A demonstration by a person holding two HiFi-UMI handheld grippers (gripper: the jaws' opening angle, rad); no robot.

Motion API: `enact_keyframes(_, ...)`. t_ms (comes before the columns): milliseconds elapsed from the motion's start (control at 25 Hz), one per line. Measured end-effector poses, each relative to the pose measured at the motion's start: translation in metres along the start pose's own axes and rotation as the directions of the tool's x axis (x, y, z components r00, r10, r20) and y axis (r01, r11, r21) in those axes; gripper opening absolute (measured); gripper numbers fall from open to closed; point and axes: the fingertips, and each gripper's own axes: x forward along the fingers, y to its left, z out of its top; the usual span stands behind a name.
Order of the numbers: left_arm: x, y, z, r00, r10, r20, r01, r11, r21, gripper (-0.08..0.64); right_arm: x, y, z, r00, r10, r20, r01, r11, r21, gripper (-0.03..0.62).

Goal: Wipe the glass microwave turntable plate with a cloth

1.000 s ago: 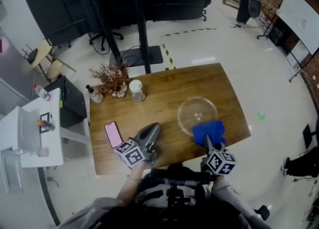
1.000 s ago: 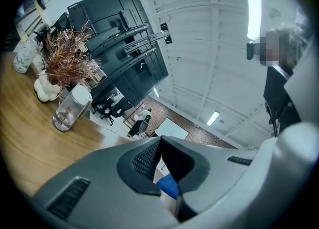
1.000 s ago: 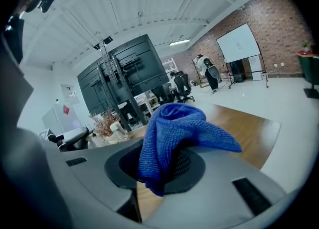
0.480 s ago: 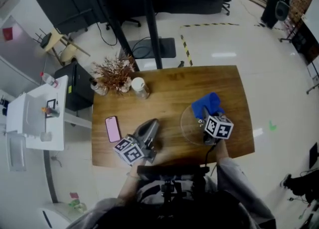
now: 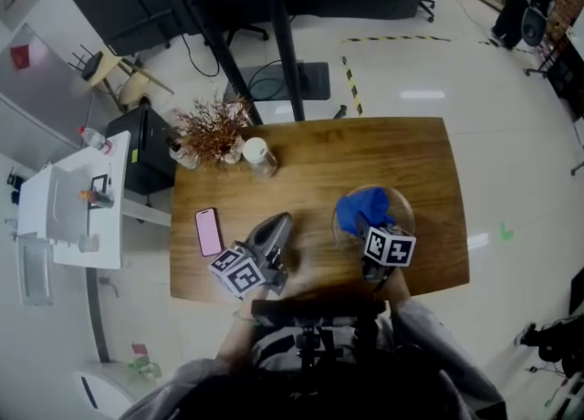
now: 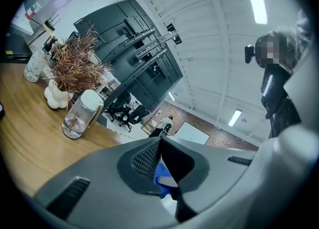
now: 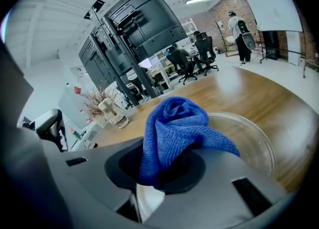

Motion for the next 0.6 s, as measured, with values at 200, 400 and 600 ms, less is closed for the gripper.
enact_keyframes(200,0.010,-0.003,-0.007,0.999,-0.028,-0.025,0.027,0.999,-0.017,-0.002,-0.027,0.024,-0.048,0.997,0.047,-0.065,-0.046,0.999,0.016,0.080)
enact_keyframes(400,0.015,-0.004,-0.010,0.998,-0.051,-0.039,0.050,0.998,-0.025,-0.002,-0.040,0.030,-0.085,0.992,0.058,-0.114,-0.055,0.998,0.023,0.080)
enact_keyframes(600,0.021,0.006,-0.038,0.987,-0.068,-0.144,0.069,0.998,0.001,-0.002,-0.048,0.017,-0.059,0.999,0.024,-0.048,-0.022,0.999,0.042,0.080)
